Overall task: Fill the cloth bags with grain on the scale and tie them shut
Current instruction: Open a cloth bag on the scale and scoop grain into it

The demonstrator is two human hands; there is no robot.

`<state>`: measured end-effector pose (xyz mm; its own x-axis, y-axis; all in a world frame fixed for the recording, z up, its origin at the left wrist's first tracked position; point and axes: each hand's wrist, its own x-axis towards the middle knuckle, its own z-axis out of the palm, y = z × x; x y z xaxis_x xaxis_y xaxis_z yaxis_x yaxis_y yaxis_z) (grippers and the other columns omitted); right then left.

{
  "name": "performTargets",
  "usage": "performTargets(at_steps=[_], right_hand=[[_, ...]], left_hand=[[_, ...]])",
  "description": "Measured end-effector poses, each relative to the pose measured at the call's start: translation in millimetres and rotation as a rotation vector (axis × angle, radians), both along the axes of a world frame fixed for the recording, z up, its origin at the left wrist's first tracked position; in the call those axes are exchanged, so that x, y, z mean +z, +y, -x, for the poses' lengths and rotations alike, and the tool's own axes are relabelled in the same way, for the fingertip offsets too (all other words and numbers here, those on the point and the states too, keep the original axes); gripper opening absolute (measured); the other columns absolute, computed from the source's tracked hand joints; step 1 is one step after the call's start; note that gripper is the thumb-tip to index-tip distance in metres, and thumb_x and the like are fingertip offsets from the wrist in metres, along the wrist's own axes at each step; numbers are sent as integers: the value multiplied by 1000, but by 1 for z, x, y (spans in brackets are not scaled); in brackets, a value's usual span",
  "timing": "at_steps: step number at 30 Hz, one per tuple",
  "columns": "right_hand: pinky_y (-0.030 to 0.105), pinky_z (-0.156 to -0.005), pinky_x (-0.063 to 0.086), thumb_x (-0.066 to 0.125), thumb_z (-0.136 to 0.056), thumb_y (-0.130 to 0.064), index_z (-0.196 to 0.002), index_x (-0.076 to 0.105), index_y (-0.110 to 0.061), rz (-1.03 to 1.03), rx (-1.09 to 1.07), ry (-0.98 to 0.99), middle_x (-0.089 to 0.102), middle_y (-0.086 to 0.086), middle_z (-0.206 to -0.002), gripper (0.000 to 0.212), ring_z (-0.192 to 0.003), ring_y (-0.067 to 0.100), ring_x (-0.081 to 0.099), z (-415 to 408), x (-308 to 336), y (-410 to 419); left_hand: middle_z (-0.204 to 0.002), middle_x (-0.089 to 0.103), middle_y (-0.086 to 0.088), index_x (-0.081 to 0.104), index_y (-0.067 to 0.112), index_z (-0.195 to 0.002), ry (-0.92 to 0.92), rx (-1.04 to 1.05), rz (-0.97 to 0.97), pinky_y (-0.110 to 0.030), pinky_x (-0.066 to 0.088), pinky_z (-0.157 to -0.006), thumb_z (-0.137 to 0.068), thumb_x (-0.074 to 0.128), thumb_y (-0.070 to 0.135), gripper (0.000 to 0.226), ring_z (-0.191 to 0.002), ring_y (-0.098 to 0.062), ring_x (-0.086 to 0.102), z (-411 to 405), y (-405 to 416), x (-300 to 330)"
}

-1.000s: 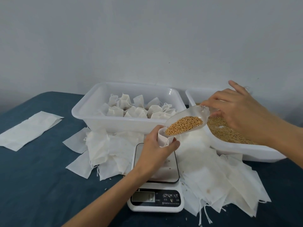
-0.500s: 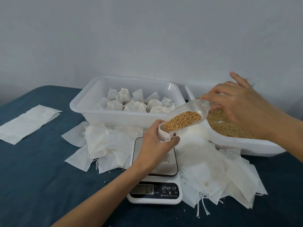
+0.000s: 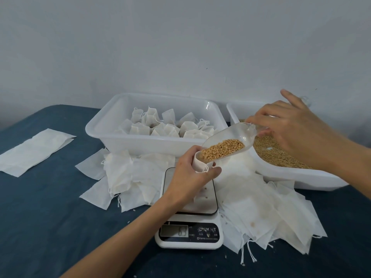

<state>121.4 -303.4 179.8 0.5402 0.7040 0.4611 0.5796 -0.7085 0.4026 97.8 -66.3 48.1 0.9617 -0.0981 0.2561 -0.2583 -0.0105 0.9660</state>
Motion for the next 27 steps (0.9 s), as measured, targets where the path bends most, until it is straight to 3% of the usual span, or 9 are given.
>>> performTargets(at_steps=[14,19,23,27], right_hand=[[69,-107,33,53,-80,-1,-109,74,-1,4,-7,-9,69,16,-92,37,-82,40,68,2,1,2],[69,-109,32,67,-79,7,-111,74,-1,4,-12,-10,69,16,-94,34,-85,40,68,1,0,3],[71,-106,32,69,-76,14,-109,74,1,-2,7,-25,69,17,-92,37,-83,41,68,0,-1,3],[70,-108,32,64,-78,8,-110,74,0,-6,5,-21,69,16,-92,34,-84,39,68,0,-1,4]], left_hand=[[-91,76,13,65,17,-114,1,-36,-1,-9,50,-67,-83,85,7,38,-80,3,72,-5,5,-3],[-89,75,15,66,18,-112,-14,-42,-2,-11,52,-67,-83,85,6,37,-77,4,70,-6,5,-4],[-91,76,14,65,18,-113,-20,-46,6,-13,53,-69,-83,84,6,38,-80,2,71,-7,6,-4],[-92,76,14,65,20,-112,-18,-46,13,-14,53,-69,-83,85,6,38,-81,1,72,-7,6,-5]])
